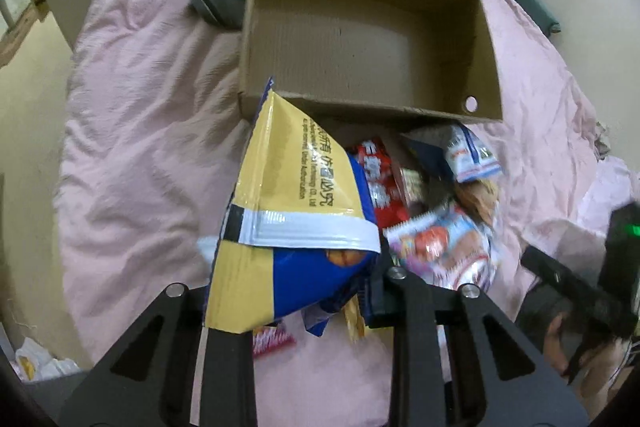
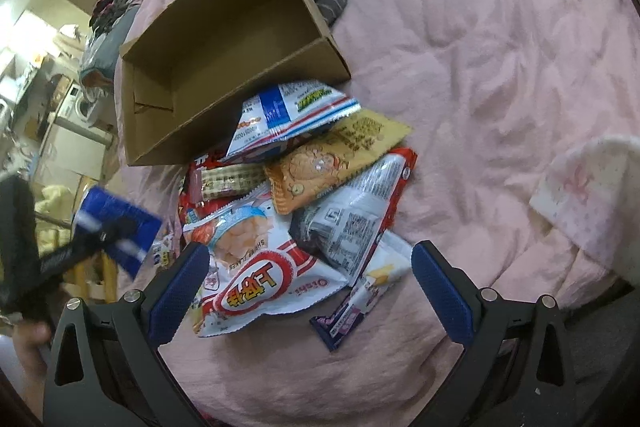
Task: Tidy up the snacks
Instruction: 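Grasp the blue-and-yellow bag with the left gripper while the right gripper grasps the shrimp-flake bag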
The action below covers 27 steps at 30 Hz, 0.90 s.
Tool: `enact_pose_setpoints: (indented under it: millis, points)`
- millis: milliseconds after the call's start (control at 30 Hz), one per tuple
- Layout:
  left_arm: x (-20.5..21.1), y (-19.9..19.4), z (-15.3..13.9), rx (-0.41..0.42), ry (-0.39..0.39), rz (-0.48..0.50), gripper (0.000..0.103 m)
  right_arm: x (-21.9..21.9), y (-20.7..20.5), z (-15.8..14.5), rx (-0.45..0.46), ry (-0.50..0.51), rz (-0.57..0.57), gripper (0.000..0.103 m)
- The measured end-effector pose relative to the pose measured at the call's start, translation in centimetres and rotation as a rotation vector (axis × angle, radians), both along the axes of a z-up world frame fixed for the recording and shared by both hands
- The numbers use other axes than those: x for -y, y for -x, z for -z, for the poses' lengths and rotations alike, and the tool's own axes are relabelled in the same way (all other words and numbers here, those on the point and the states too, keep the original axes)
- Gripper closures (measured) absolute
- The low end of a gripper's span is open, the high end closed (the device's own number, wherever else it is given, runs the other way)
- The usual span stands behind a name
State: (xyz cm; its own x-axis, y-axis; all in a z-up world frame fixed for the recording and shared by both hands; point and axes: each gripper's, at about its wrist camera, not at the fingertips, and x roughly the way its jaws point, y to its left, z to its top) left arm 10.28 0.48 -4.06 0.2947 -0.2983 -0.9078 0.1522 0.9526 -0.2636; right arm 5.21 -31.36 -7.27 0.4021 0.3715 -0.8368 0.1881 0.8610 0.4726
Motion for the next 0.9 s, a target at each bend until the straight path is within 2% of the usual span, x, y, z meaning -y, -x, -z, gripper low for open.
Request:
enact_pose_setpoints:
  millis: [133,167,300,367,500,700,767,867,900]
  points:
    - [-0.9,2.5,-0.5,0.013,0.008,-0.028,0.08,-1.2,-0.3,0.3,-0.03,-0.061,-0.058,0.0]
    - [-1.1,2.8,-0.5,0.017,0.0,-0.037,0.08,-2.0,-0.5,0.1,-0.027,-0.044,-0.089,0.0]
    - [-1.5,3.9,0.4,0.004,-0.008,-0.068,0.08,-6.3,-1.5,-0.7,0.006,0.201,-0.242,0.0]
    - [-1.6,4.1,0.6,-0.006,0.008,-0.078,0.08,-7.9,-2.2,0.1,-0.021,0.254,-0.306,0.0]
    - [-1.5,4.3,0.3,0.019,0.005,-0.076,0.08,-9.8,-3.9,2.3,-0.117,0.242,-0.372,0.0]
    - [-1.4,4.1,0.0,0.026,0.024,-0.077,0.08,-12.5,-4.8,3.6,-0.163,0.315,-0.435,0.0]
    - [-1.3,4.1,-0.1,0.031,0.022,-0.073,0.08,-12.7,-5.0,3.7,-0.154,0.323,-0.444,0.001]
    - [-1.1,4.1,-0.3,0.037,0.015,-0.07,0.08,-12.7,-4.6,3.4,-0.133,0.315,-0.456,0.016]
    - [-1.1,4.2,-0.3,0.039,0.012,-0.07,0.08,-12.6,-4.4,3.3,-0.129,0.304,-0.462,0.027]
